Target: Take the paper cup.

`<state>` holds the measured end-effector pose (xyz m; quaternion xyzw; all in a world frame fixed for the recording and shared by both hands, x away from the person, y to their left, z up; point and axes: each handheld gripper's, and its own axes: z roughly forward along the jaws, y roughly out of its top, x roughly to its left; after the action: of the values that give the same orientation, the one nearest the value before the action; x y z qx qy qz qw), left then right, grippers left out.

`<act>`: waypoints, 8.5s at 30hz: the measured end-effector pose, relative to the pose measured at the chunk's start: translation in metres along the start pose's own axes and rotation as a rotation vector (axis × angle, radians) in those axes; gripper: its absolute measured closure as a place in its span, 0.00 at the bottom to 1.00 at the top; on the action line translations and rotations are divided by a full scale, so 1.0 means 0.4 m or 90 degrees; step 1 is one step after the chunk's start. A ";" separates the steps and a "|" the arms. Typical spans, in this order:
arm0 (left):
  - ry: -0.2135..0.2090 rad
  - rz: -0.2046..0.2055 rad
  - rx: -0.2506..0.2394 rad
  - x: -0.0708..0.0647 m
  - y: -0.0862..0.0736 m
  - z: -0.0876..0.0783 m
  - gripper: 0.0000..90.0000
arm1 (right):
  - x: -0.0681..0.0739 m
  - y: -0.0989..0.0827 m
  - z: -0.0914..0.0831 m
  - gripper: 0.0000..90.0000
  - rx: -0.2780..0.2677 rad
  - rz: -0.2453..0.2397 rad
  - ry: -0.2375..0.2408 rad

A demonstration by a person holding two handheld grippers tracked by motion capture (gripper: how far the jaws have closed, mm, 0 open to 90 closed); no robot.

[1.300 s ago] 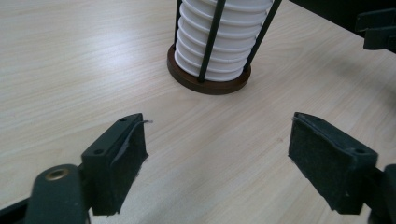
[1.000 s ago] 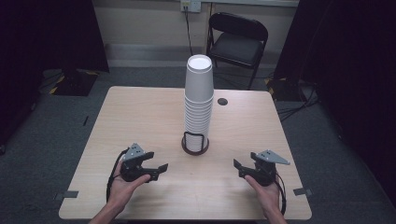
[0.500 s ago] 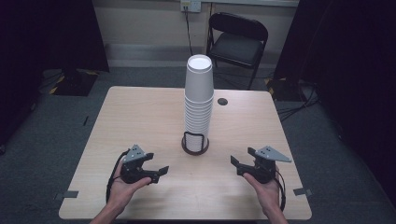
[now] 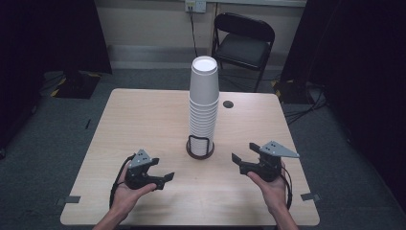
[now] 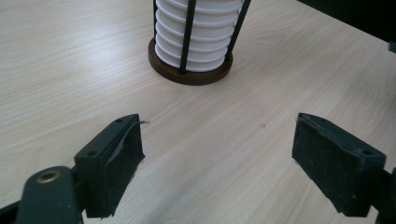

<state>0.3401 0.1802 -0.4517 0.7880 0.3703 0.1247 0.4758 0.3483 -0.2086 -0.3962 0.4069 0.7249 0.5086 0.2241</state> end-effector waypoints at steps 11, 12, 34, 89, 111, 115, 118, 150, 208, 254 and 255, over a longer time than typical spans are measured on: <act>-0.002 0.000 0.002 -0.001 0.000 0.002 0.18 | 0.023 0.049 0.027 0.17 -0.007 0.007 0.036; -0.003 0.001 0.002 -0.001 0.000 0.002 0.18 | 0.023 0.049 0.027 0.17 -0.007 0.007 0.036; 0.005 0.003 0.003 -0.003 -0.002 0.004 0.19 | 0.057 0.203 0.035 0.17 -0.073 -0.010 0.071; 0.004 0.025 0.011 -0.010 -0.003 0.010 0.21 | 0.106 0.486 0.183 0.14 -0.124 -0.059 0.093; -0.003 0.023 0.015 -0.013 -0.004 0.013 0.21 | 0.115 0.470 0.241 0.11 -0.091 -0.060 0.074; -0.003 0.023 0.015 -0.012 -0.004 0.012 0.21 | 0.116 0.468 0.247 0.11 -0.086 -0.061 0.071; -0.005 0.022 0.014 -0.011 -0.004 0.012 0.21 | 0.118 0.467 0.249 0.12 -0.084 -0.065 0.068; -0.001 0.018 0.019 -0.009 -0.005 0.015 0.21 | 0.125 0.513 0.222 0.13 -0.150 -0.055 0.080; -0.003 0.027 0.019 -0.013 -0.004 0.020 0.25 | 0.099 0.597 0.097 0.14 -0.237 0.003 0.082; -0.013 0.031 -0.033 -0.040 -0.004 0.031 0.24 | -0.044 0.409 0.008 0.14 -0.147 0.054 -0.003; -0.018 0.032 -0.034 -0.040 -0.003 0.031 0.24 | -0.044 0.400 0.008 0.14 -0.142 0.057 -0.003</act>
<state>0.3351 0.1610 -0.4567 0.7858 0.3402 0.1350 0.4985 0.4186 -0.1969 -0.2520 0.4124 0.6443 0.5949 0.2468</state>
